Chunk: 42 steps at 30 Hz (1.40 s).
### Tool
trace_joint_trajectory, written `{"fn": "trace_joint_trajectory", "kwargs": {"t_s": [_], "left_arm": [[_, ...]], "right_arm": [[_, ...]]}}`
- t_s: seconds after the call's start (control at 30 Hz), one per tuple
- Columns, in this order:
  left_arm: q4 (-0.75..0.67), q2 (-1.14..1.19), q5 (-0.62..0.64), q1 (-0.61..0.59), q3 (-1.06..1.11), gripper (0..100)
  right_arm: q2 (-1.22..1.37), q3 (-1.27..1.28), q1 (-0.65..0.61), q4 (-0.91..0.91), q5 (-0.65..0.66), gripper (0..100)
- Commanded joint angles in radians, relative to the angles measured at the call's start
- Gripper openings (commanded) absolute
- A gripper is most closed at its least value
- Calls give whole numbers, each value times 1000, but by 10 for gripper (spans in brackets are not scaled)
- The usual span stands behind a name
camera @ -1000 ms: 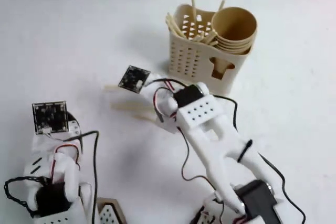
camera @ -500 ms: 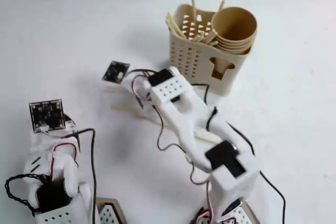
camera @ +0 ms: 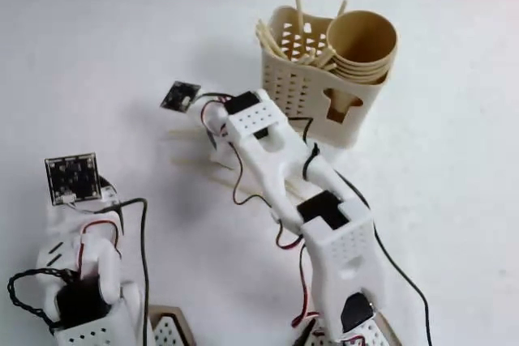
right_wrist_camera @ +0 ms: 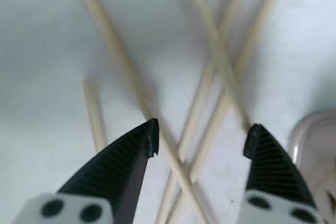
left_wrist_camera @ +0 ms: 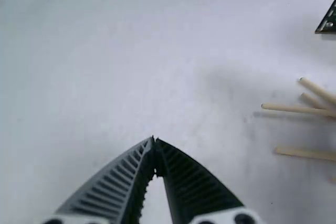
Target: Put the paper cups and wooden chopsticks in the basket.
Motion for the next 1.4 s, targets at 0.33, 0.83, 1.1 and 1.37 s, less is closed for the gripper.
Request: {"fn": "trace_joint_trajectory", "kwargs": {"t_s": [0.33, 0.83, 1.1, 1.37], "left_arm": [[-25, -8, -14, -8, -5, 24], [-23, -8, -14, -8, -3, 24], [-25, -8, -14, -8, 5, 24], [-25, -8, -14, -8, 5, 24]], "right_arm": [[68, -48, -28, 84, 8, 112], [54, -81, -104, 177, 6, 19], [-142, -123, -97, 275, -14, 18], [-344, -123, -97, 288, -49, 18]]}}
